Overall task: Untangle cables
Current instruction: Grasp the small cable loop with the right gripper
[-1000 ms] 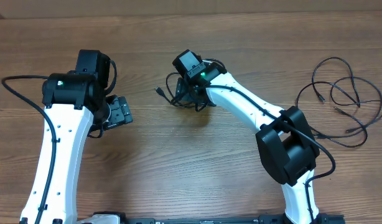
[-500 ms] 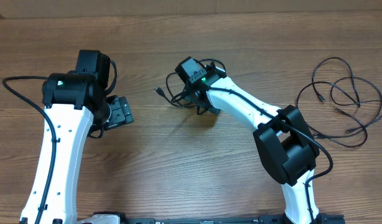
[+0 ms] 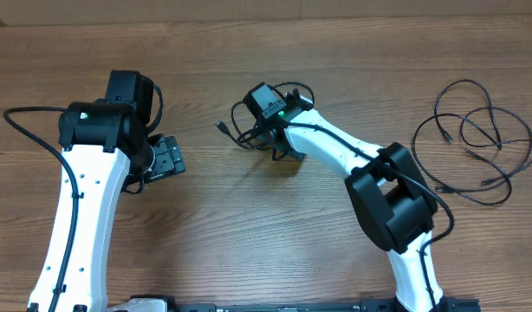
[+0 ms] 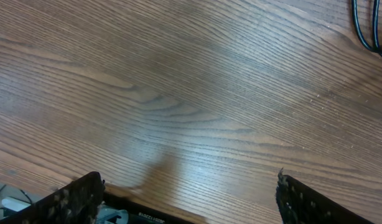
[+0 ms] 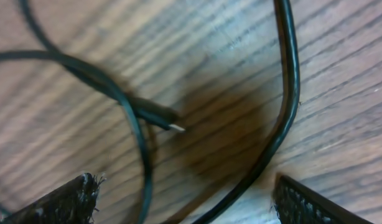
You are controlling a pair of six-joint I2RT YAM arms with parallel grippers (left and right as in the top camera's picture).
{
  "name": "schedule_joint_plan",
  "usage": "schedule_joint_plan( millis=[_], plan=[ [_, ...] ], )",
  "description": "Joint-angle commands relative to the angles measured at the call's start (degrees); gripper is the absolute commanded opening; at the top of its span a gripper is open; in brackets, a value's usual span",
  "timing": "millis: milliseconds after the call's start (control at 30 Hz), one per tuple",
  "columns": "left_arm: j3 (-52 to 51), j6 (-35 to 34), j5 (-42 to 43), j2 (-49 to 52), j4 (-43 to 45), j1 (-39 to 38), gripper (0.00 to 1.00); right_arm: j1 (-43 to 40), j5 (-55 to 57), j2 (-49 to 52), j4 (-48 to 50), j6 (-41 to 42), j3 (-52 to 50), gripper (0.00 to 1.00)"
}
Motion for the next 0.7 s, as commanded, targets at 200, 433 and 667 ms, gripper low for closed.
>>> schedule_joint_plan(
  millis=[200,433,667],
  plan=[
    [-0.2,-0.2,0.3,-0.4,0.1,0.1,0.89,0.1,0.7,1.8,0.4,0.7,-0.3,0.72],
    [-0.2,-0.2,0.3,-0.4,0.1,0.1,0.88,-0.2,0.9,1.6,-3.0,0.2,-0.1,0.35],
    [-0.2,-0.2,0.5,-0.4,0.1,0.1,0.89,-1.3,2.0,-0.6,-5.9,-4.1,-0.1,0.06]
  ],
)
